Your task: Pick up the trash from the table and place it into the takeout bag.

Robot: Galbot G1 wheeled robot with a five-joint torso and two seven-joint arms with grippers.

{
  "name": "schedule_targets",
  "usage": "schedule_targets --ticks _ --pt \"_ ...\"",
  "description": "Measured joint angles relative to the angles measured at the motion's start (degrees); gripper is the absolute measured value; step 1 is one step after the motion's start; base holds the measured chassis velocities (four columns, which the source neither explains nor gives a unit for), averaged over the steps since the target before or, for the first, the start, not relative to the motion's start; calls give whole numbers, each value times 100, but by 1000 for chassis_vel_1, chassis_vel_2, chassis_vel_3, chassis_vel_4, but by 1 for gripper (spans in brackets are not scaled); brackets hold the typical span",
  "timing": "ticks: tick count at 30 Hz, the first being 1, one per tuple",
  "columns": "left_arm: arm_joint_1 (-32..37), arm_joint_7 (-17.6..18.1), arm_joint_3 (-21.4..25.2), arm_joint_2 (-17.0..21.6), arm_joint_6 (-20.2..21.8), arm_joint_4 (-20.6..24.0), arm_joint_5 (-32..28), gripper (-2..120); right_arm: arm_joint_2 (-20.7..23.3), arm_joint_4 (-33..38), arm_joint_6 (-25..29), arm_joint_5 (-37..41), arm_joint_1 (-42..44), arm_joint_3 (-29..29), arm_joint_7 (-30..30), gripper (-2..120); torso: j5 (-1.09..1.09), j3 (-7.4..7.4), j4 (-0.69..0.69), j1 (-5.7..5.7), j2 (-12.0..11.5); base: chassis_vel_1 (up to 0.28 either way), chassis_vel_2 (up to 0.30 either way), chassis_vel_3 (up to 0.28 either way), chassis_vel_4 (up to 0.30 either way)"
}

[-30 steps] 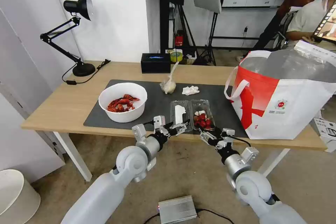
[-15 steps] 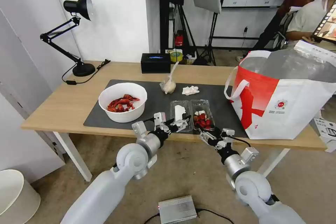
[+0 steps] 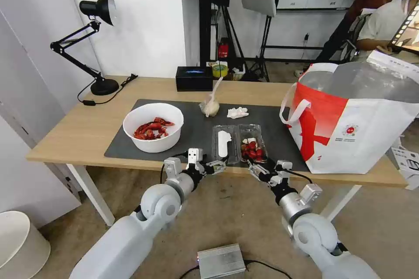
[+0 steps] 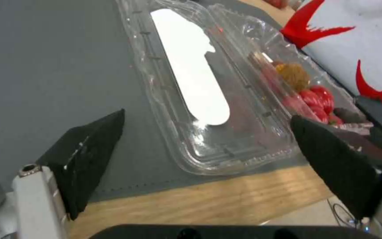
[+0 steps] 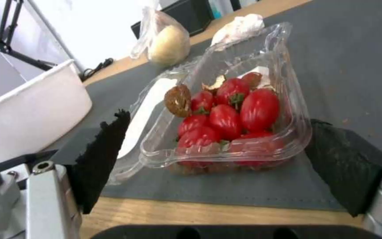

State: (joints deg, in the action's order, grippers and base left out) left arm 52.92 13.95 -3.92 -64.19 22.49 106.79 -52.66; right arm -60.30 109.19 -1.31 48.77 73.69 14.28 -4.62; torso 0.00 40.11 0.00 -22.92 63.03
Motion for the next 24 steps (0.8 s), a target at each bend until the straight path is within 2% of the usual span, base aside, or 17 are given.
schedule_targets --ticks 11,24 --pt "-59 -399 -24 87 275 122 -30 99 -3 8 10 -36 5 21 9 91 0 0 0 0 0 0 0 0 0" --pt "-106 -495 -50 92 308 163 -196 99 -20 9 24 -115 21 18 38 91 0 0 -1 0 0 0 0 0 0"
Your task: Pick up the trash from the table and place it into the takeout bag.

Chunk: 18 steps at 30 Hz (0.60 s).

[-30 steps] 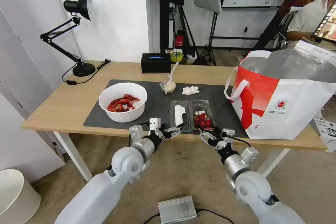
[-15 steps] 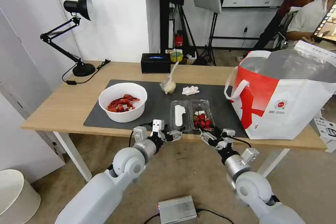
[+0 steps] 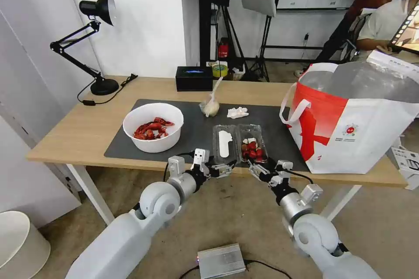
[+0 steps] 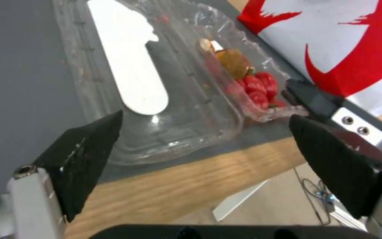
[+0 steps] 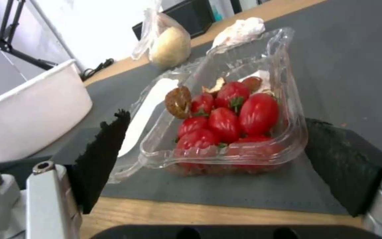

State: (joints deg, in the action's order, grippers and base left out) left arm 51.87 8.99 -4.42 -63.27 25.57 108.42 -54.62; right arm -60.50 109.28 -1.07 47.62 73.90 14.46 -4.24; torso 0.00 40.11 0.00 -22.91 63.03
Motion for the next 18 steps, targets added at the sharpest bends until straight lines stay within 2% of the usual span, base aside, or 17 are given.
schedule_targets --ticks 9,11,12,14,18 --pt "-30 44 50 -4 -33 30 -109 99 -10 4 9 -30 7 0 7 91 -1 0 -1 0 0 0 0 0 0" --pt "56 -64 202 237 -18 37 543 99 -12 8 17 -46 12 8 15 91 -1 0 -1 -1 0 0 0 0 0" --pt "56 -64 202 237 -18 37 543 99 -12 8 17 -46 12 8 15 91 -1 0 -1 -1 0 0 0 0 0" --pt "147 -251 302 470 -18 76 989 99 -14 9 28 -49 16 11 27 91 -1 0 2 -1 0 0 0 0 0" --pt "218 -401 338 580 63 135 1184 99 -50 6 42 -76 30 6 45 91 -1 -1 0 0 0 0 0 0 0"
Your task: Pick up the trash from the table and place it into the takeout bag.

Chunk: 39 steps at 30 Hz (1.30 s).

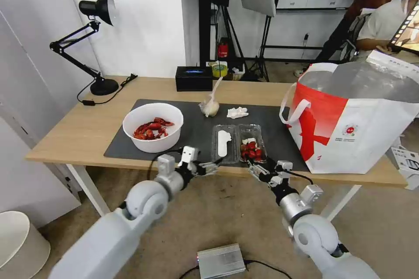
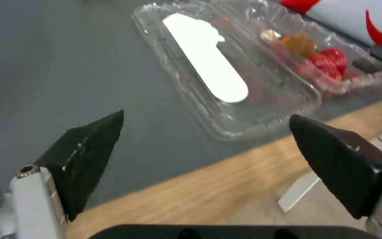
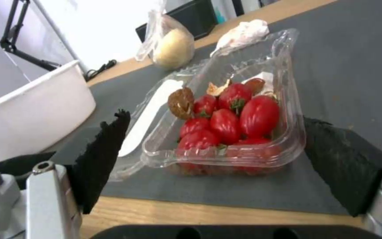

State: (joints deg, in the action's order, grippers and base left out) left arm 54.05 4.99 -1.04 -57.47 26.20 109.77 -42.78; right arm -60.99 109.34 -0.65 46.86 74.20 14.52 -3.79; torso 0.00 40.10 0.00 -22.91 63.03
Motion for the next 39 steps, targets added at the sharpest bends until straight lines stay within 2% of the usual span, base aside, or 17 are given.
schedule_targets --ticks 10,15,19,21,23,39 --pt "-23 -197 -90 -66 126 -13 166 100 -5 50 6 -24 48 21 3 91 0 1 0 0 0 0 0 0 0" --pt "-105 -384 -181 -147 50 -94 638 100 -24 68 9 -31 64 34 4 91 1 0 0 -1 0 0 0 0 0" --pt "-173 -521 -278 -282 -314 -296 1453 100 -52 71 12 -47 69 34 6 91 1 0 -1 -1 -1 0 0 0 0" --pt "-176 -537 -285 -293 -350 -311 1537 100 -52 71 13 -48 69 34 6 91 1 1 0 -1 -1 0 0 0 0" --pt "-184 -599 -321 -360 -537 -388 1972 100 -55 71 14 -52 75 36 9 91 1 1 -1 -1 -1 0 0 0 0" --pt "-165 -1017 -333 -476 -575 -462 2773 99 -84 85 20 -83 86 39 10 91 1 1 0 -1 -1 0 0 0 0"
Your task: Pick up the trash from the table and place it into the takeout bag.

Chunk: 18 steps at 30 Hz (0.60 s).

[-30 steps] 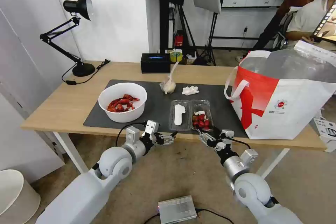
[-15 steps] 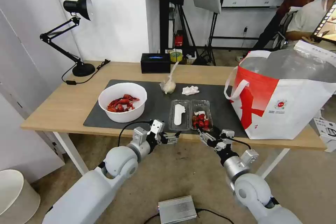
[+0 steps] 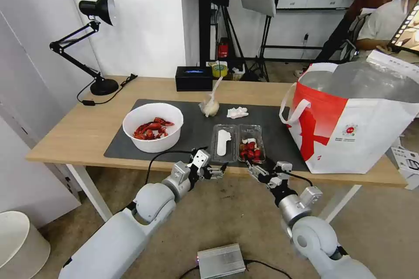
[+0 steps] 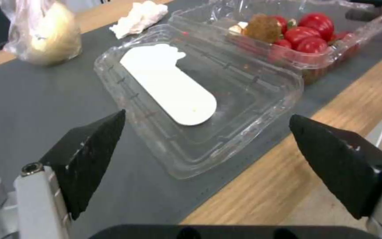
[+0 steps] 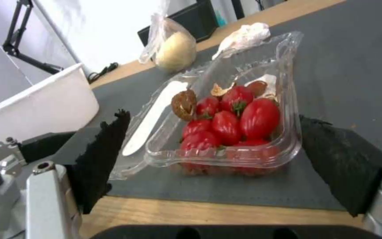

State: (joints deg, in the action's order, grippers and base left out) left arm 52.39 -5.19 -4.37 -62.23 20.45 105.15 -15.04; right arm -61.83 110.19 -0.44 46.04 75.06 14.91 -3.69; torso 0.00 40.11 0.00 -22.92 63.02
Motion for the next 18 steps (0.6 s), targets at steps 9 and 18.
schedule_targets --ticks 9,18 --pt "8 -99 -35 -203 -136 -173 567 99 2 39 3 -13 17 2 3 91 0 0 0 0 0 0 0 0 0" --pt "-161 -107 -90 -375 -301 -470 938 100 -20 25 9 -14 -5 2 19 91 0 0 0 0 0 0 0 0 0"
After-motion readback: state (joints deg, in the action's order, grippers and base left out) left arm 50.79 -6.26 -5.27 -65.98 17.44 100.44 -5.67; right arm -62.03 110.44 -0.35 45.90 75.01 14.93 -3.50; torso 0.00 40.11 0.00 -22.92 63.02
